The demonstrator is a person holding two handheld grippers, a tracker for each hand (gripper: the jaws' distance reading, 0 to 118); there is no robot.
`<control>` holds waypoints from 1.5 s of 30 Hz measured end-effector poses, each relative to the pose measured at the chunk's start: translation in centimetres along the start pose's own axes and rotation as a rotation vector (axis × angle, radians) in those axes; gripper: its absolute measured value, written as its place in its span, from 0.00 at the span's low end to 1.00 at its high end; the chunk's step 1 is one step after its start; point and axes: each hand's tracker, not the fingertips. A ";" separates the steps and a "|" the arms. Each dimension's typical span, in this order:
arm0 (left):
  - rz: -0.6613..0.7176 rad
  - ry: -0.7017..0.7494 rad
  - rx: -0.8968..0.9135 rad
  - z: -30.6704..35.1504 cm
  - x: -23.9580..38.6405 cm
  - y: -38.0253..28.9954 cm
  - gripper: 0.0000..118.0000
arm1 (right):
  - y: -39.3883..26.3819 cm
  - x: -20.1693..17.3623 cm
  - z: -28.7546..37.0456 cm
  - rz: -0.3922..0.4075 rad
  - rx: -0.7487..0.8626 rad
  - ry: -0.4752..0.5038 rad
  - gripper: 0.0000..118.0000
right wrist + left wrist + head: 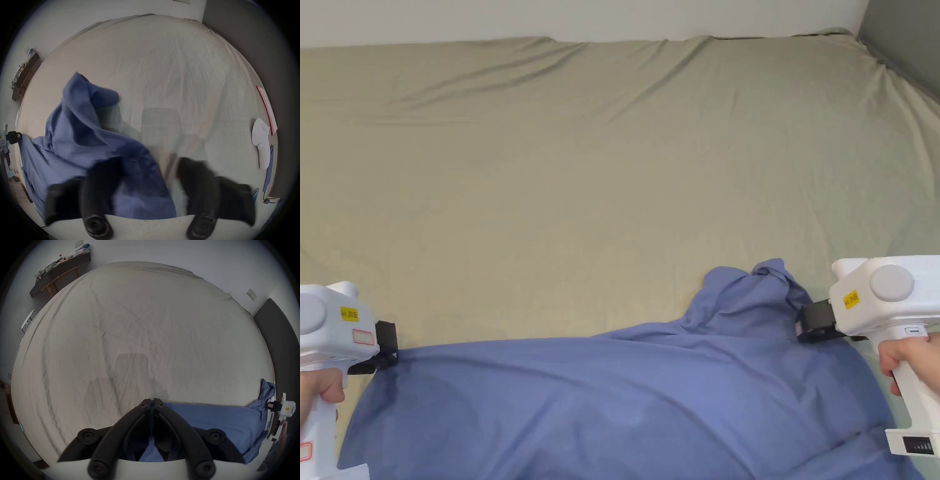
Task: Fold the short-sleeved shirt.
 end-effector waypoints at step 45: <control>0.019 -0.094 0.109 14.6 -10.2 -24.9 0.02 | -31.2 6.8 16.0 -0.274 0.212 0.298 0.02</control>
